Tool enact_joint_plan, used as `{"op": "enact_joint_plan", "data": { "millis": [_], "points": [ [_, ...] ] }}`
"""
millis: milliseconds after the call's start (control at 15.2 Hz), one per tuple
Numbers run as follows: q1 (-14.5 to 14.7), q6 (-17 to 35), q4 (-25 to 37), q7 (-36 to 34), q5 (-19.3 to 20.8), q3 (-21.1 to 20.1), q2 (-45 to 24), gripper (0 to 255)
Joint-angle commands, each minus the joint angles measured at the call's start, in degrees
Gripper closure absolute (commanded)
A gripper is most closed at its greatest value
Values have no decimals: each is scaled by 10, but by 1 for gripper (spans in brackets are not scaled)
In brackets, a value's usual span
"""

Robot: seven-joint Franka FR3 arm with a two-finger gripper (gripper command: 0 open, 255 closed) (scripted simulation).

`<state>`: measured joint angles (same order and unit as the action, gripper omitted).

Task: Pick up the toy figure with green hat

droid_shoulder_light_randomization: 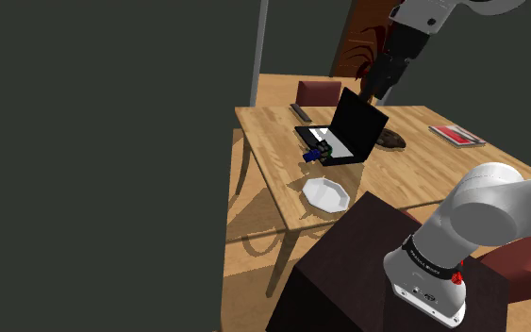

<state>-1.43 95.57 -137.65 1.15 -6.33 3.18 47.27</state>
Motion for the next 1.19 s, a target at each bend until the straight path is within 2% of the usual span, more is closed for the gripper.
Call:
{"op": "enact_joint_plan", "data": {
  "millis": [0,594,1122],
  "points": [
    [0,0,0,0,0,0,0,0],
    [-7,122,-23,121,28,86,-127,0],
    [1,217,13,238,13,159,-287,0]
  ]
}}
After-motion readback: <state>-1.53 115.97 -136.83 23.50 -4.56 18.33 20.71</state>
